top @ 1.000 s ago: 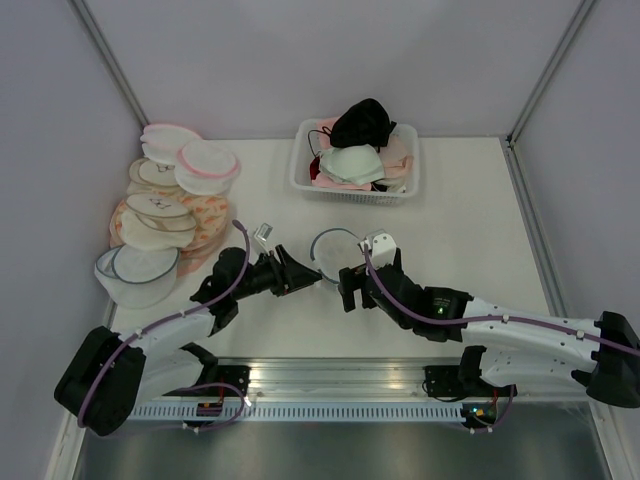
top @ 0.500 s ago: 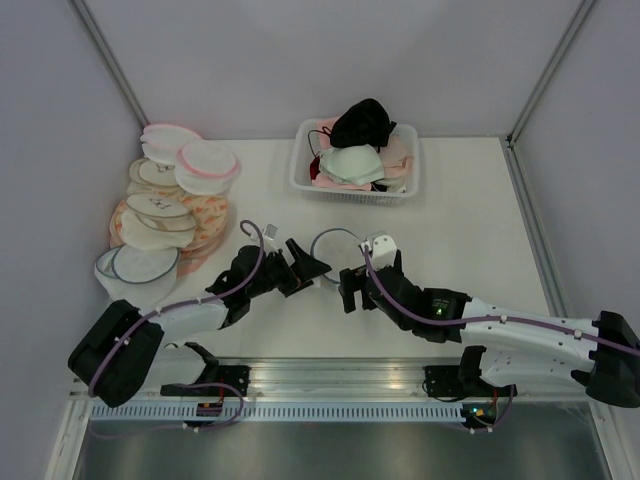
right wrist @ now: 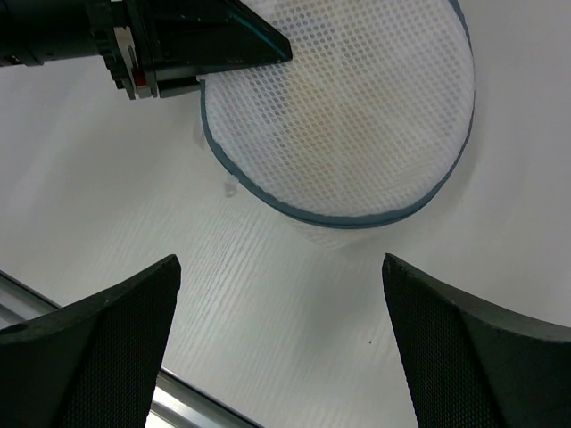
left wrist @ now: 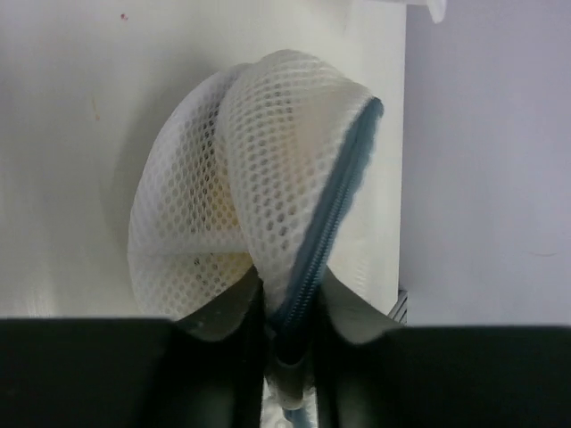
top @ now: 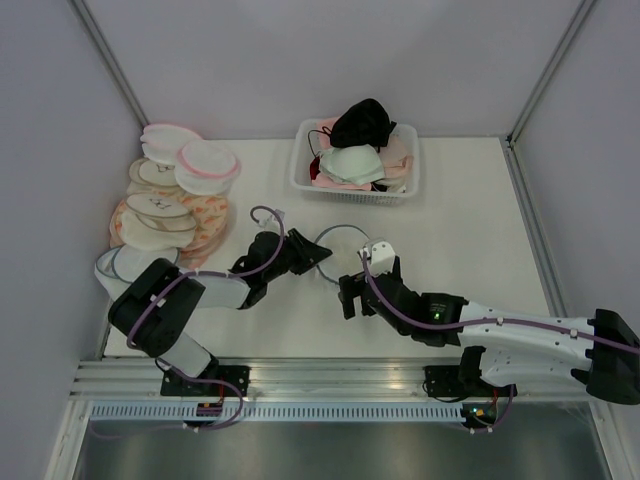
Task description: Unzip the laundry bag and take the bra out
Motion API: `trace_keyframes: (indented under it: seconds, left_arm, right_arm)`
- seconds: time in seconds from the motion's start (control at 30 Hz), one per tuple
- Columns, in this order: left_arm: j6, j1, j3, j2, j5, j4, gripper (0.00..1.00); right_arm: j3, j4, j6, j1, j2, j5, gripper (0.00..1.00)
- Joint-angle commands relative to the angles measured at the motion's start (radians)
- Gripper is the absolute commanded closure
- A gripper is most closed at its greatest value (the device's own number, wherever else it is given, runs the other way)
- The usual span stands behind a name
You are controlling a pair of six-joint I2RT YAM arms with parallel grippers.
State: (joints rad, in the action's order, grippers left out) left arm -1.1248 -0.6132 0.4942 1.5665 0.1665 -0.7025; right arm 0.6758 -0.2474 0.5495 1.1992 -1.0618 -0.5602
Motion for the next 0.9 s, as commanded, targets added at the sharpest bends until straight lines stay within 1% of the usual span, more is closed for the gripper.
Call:
trace_keyframes:
  seconds: [0.0,0.03,0.07,0.2,0.3,0.33,0.4,0.43,0.47,0.5,0.53,0.6,0.63,0.7,0.73,0.83,0.87]
  left_arm:
    - [-0.01,0.0,-0.019,-0.011,0.004,-0.146,0.77]
    - [-0.012,0.001,-0.035,-0.028,0.01,-0.15,0.9]
    - [-0.015,0.001,-0.043,-0.036,0.011,-0.149,0.97]
    - [-0.091,-0.019,-0.101,-0.085,-0.002,-0.17,0.98]
    - [-0.16,-0.051,-0.15,-0.132,-0.056,-0.155,0.98]
    - [-0.212,-0.077,-0.163,-0.146,-0.099,-0.149,0.98]
    - [-0.268,-0.121,-0.198,-0.193,-0.155,-0.126,0.98]
    - [-0.285,-0.134,-0.215,-0.213,-0.215,-0.106,0.98]
    - [-0.302,-0.143,-0.22,-0.232,-0.237,-0.088,0.98]
    - [-0.335,-0.157,-0.224,-0.268,-0.255,-0.051,0.98]
    - [-0.348,-0.161,-0.233,-0.285,-0.284,-0.04,0.98]
    - [-0.383,-0.168,-0.236,-0.334,-0.304,0.001,0.98]
    - [-0.388,-0.168,-0.236,-0.348,-0.318,0.032,0.98]
    - [-0.391,-0.169,-0.223,-0.378,-0.334,0.087,0.98]
    - [-0.397,-0.169,-0.201,-0.4,-0.353,0.171,0.98]
    - [-0.411,-0.169,-0.189,-0.41,-0.377,0.207,0.98]
    - [-0.415,-0.169,-0.189,-0.408,-0.38,0.205,0.98]
  right_arm:
    - [-0.019,0.005,0.029,0.011,0.023,-0.04,0.02]
    - [-0.022,0.005,0.033,0.01,0.028,-0.046,0.02]
    - [-0.024,0.008,0.039,0.011,0.028,-0.052,0.02]
    - [-0.03,0.04,0.056,0.02,0.019,-0.049,0.02]
    - [-0.038,0.085,0.078,0.037,-0.007,-0.033,0.03]
    - [-0.041,0.12,0.085,0.051,-0.013,-0.024,0.04]
    - [-0.064,0.199,0.128,0.06,-0.024,0.023,0.05]
    - [-0.076,0.233,0.147,0.066,-0.023,0.046,0.08]
    - [-0.091,0.281,0.161,0.068,-0.018,0.072,0.1]
    - [-0.131,0.366,0.196,0.071,-0.004,0.115,0.11]
    - [-0.151,0.41,0.208,0.077,0.005,0.137,0.14]
    - [-0.194,0.48,0.249,0.086,0.04,0.144,0.18]
    - [-0.205,0.496,0.26,0.095,0.051,0.157,0.24]
    - [-0.225,0.511,0.28,0.1,0.086,0.166,0.27]
    - [-0.229,0.508,0.296,0.106,0.095,0.169,0.29]
    - [-0.228,0.467,0.319,0.123,0.126,0.157,0.29]
    - [-0.223,0.455,0.32,0.131,0.134,0.131,0.29]
